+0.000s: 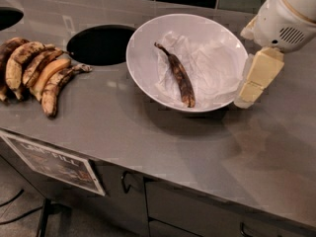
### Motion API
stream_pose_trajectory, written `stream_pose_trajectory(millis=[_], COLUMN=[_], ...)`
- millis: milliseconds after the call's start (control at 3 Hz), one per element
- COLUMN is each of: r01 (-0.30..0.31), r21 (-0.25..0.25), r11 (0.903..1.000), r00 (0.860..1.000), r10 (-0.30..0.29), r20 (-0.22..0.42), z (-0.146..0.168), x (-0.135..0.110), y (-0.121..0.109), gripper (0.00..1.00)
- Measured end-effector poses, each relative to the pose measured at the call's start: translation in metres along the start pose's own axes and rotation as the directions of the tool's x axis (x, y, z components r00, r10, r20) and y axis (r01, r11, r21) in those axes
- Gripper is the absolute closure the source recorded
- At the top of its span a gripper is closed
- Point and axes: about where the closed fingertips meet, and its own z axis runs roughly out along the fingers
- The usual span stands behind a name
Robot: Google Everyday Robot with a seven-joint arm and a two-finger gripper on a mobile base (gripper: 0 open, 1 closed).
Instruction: Pick banana from white bowl
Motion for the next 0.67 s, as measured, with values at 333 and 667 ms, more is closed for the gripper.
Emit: stream_pose_trajectory(millis=[333, 667], r01=[0.006, 0.027], r21=[0.007, 0.019], r11=[1.0000, 0.9995], r00=[1.000, 0.999], r10=[-0.006, -0.027], r20=[0.006, 0.041], z=[0.002, 0.002], x=[-0.010, -0.045], y=[-0.002, -0.006], gripper=[0.00, 0.00])
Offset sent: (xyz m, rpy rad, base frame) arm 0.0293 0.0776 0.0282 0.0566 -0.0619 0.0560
